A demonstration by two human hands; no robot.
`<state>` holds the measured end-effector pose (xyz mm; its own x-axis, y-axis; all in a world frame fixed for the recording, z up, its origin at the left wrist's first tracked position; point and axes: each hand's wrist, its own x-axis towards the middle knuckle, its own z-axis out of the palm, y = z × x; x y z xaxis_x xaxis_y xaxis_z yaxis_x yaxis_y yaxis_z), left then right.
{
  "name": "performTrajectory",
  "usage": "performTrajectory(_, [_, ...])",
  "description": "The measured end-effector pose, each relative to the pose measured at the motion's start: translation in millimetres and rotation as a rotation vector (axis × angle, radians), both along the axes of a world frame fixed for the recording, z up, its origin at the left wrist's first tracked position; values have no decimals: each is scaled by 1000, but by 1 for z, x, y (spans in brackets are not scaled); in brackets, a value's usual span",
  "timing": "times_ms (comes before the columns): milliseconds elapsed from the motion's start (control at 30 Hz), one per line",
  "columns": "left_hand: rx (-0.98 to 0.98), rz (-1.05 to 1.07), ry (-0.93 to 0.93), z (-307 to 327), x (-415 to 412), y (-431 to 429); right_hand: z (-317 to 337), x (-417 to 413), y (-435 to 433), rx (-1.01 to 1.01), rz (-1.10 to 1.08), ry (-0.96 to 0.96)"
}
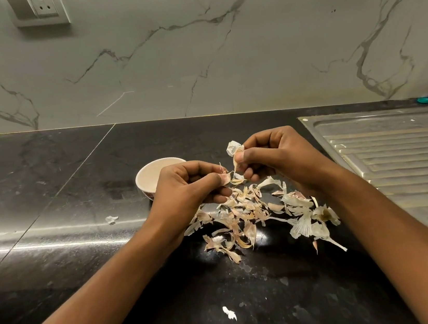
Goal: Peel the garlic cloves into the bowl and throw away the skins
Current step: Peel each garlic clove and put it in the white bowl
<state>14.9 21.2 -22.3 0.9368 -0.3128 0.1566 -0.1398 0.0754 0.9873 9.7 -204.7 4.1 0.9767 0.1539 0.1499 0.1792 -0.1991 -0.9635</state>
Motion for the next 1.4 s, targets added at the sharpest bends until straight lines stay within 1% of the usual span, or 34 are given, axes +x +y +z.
performTrajectory(200, [12, -45, 8, 1, -2, 0, -1, -1, 3, -37, 8, -36])
performTrajectory(400, [19, 0, -19, -1, 1, 0, -1, 0, 1, -81, 21, -35])
performTrajectory(533, [9, 45, -24, -1, 2, 2, 1, -2, -3, -37, 74, 12])
performTrajectory(600, [7, 73, -25, 0, 3, 3, 2, -1, -5, -25, 52, 26])
performTrajectory(733, [36, 75, -36, -1, 3, 1, 1, -1, -3, -137, -39, -48])
performTrajectory(833, [66, 76, -51, -3, 4, 1, 1, -2, -1, -115, -77, -122])
performTrajectory(1000, [140, 76, -109, -4, 4, 1, 2, -5, 2, -107, 9, -156])
performTrajectory(1133, [133, 63, -145, -4, 4, 2, -1, -4, 5, -238, 39, -147])
performTrajectory(1267, [82, 45, -128, -1, 3, 2, -2, -2, 5, -188, 65, -119])
performTrajectory(1400, [-12, 17, -52, 1, 4, 2, -2, -3, 5, -84, 99, -94])
